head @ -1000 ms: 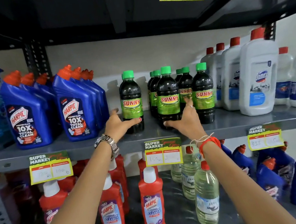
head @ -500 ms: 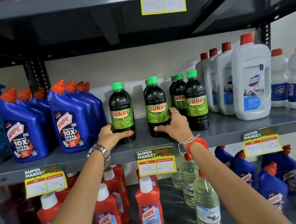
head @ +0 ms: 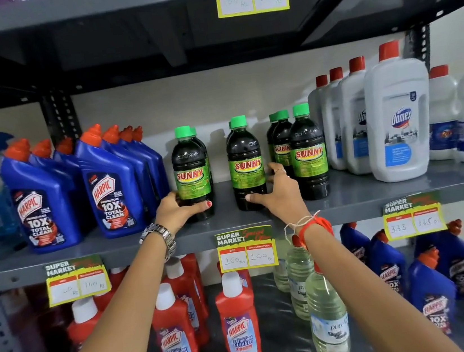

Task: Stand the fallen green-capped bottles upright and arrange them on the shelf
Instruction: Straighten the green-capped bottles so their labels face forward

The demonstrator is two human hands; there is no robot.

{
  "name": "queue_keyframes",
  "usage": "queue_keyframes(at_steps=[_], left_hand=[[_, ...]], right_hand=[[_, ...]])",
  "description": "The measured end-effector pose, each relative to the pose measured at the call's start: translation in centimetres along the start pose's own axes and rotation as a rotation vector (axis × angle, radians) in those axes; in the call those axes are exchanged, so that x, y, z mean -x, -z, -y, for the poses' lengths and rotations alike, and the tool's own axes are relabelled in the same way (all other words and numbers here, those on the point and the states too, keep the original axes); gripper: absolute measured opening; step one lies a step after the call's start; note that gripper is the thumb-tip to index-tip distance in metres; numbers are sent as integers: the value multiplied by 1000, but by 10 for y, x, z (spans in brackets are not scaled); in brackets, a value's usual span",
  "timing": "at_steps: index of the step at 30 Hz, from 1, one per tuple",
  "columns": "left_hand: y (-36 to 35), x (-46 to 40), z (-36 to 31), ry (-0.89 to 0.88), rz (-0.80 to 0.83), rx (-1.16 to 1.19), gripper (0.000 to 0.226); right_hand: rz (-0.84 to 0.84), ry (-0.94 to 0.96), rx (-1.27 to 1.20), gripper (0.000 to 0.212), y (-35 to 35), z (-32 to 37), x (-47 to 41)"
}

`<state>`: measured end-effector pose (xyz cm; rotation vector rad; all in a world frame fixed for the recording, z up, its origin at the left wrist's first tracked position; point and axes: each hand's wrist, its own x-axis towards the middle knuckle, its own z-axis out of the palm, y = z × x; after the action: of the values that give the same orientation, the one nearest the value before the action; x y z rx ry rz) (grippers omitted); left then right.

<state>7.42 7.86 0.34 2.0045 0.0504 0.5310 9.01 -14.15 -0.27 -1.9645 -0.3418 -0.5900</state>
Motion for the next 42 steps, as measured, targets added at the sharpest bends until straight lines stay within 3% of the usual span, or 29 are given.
queue_keyframes(at_steps=[4,7,10,12,18,22,27,35,38,42], left_hand=[[-1,17,-5,-22,-26,-268,93],[-2,41,0,-94,-150,-605,101],[-3,62,13,-210,-240,-805,98],[-5,68,20,-216,-233,-870,95],[-10,73,24,-222,-254,-1005,87],[-11,74,26,-234,-288,-1001,93],[-12,73,26,-238,-302,-997,93],[-12,73,25,-242,-307,-982,91],[-13,74,26,-239,-309,-979,91],[-13,74,24,-217,-303,-965,94]], right_hand=[[-165,12,-12,64,14,-6,11],[-405,58,49,46,31,-12,19],[-589,13,168,54,49,-21,16],[-557,-44,203,69,59,-27,9],[-207,-128,190,105,82,-43,-8],[-111,-158,132,91,90,-46,-9],[-136,-118,110,71,84,-50,-13],[-114,-123,91,67,76,-52,-21],[-99,-131,77,72,77,-52,-20],[-97,-151,-39,98,87,-51,-16]])
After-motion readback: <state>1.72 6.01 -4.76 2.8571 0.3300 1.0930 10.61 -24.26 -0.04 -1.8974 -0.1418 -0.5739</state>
